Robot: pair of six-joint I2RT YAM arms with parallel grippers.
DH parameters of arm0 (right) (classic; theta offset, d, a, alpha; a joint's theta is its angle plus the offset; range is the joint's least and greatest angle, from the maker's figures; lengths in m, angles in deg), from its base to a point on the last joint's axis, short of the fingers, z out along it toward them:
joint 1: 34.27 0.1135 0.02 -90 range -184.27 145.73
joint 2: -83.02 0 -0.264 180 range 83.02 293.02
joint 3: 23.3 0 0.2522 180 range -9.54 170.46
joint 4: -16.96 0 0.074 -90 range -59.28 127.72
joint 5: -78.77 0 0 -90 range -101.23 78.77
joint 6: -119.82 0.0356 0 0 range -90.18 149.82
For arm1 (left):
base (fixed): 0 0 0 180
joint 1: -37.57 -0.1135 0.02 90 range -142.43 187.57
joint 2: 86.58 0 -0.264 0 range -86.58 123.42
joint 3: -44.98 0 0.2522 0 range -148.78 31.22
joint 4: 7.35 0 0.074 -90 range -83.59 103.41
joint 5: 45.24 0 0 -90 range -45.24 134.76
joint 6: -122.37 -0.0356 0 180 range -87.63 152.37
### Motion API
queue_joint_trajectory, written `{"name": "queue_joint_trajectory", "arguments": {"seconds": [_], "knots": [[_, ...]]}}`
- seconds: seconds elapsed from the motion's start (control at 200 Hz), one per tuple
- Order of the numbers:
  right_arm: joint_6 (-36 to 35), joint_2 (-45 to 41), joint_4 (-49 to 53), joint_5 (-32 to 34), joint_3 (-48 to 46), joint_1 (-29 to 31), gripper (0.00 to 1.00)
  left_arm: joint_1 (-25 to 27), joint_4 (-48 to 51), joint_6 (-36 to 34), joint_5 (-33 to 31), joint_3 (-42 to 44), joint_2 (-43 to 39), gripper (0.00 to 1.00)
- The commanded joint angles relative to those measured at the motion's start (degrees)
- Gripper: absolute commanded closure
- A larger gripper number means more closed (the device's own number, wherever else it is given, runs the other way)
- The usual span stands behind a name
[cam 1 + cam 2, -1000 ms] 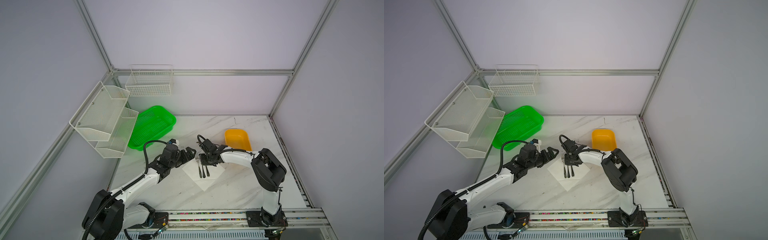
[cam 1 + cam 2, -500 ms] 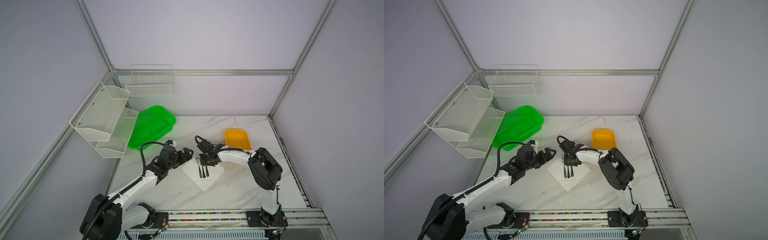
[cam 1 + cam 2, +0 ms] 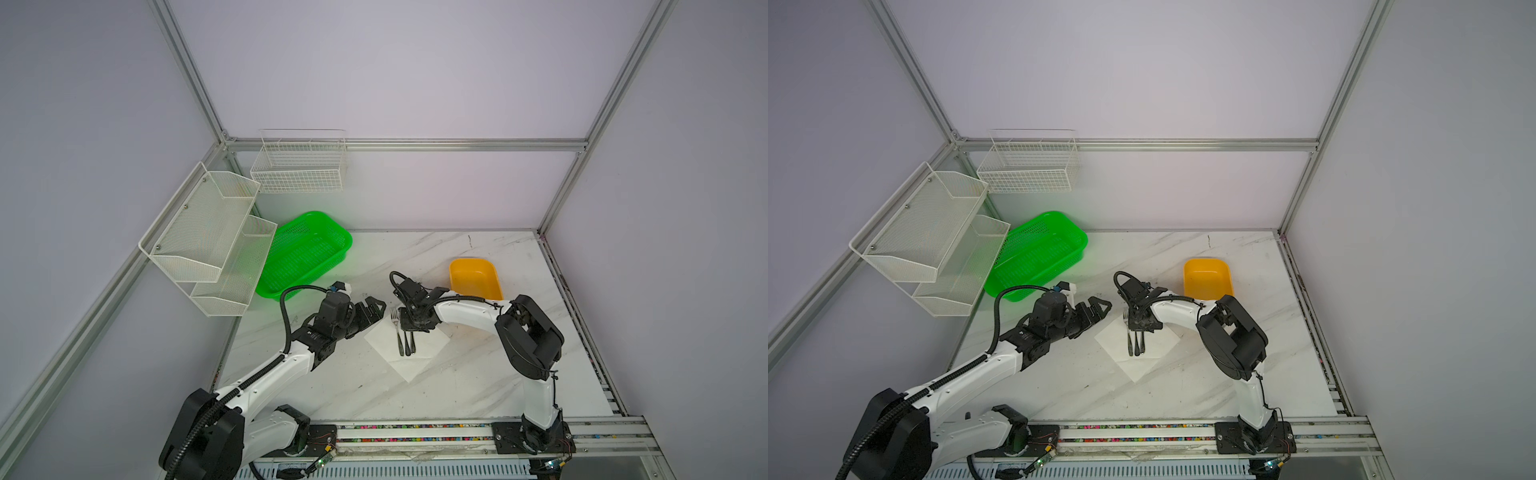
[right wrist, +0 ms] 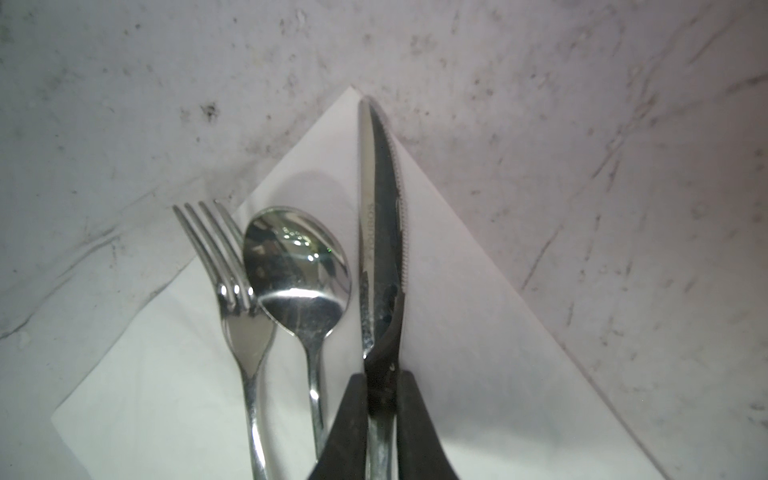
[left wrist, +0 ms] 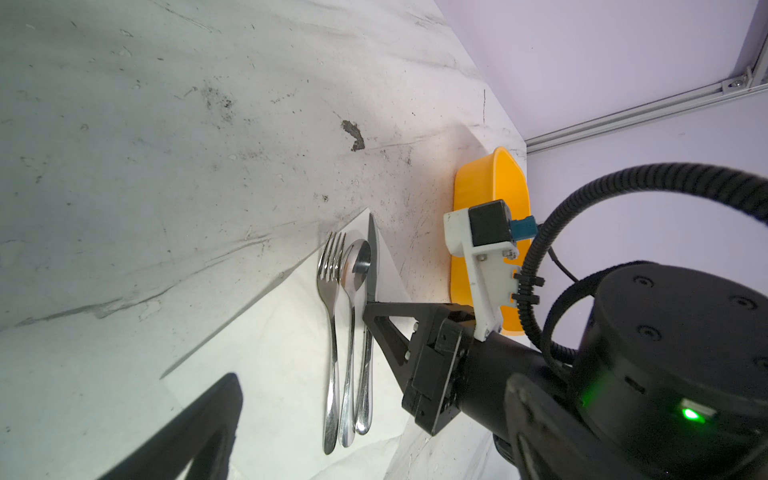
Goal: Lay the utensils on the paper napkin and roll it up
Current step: 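Lower the knife onto the napkin next to the spoon with the right gripper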
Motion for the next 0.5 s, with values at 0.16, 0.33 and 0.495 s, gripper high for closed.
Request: {"name": "queue_joint_trajectory", "arguments": {"seconds": [0.16, 0.33, 0.495], "knots": [[-2.14, 1.37, 3.42, 0.01, -0.39, 0.30, 0.87, -0.55, -1.61, -0.01, 0.79, 2.46, -1.44, 0.03], [-2.67, 0.88, 3.08, -0.52, -1.24, 0.27, 0.87, -0.50, -1.16, -0.06, 0.60, 2.55, -1.75, 0.03], [-0.21, 0.67, 4.59, 1.13, -1.45, 0.27, 0.87, -0.52, -1.29, 0.12, 0.78, 2.48, -1.66, 0.03]]}}
